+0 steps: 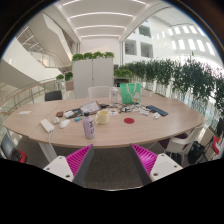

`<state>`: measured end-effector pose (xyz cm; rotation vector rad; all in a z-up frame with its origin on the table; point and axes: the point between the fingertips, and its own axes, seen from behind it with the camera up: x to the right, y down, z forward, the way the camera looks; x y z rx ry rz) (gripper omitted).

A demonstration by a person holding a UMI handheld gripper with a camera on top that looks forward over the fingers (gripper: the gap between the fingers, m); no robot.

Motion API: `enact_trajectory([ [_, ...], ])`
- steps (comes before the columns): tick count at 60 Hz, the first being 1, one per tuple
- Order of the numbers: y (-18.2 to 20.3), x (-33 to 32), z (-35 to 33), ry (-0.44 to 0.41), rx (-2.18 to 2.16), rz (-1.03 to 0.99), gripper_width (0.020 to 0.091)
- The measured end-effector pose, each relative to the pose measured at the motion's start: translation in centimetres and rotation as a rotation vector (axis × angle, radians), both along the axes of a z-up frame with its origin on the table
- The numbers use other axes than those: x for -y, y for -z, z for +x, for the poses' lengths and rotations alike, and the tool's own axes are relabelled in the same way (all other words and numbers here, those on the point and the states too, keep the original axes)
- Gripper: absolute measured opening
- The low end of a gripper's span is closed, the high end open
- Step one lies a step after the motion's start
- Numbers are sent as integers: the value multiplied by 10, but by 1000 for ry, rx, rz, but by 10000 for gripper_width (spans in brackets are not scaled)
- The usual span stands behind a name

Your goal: Pour water

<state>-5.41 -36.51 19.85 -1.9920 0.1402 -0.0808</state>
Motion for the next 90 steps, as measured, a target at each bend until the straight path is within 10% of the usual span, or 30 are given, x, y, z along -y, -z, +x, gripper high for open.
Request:
enact_trajectory([
  [21,2,-26,-43,-87,-31,187,823],
  [28,56,-63,-66,-117,-46,168,821],
  [53,123,-330,-108,-167,20,241,810],
  [57,133,-353,-109,-176,36,223,715],
  [59,142,-361,-108,-181,50,190,556],
  [79,139,-387,-144,-300,-77,87,381],
  [90,55,-427,-161,-276,-638,86,385],
])
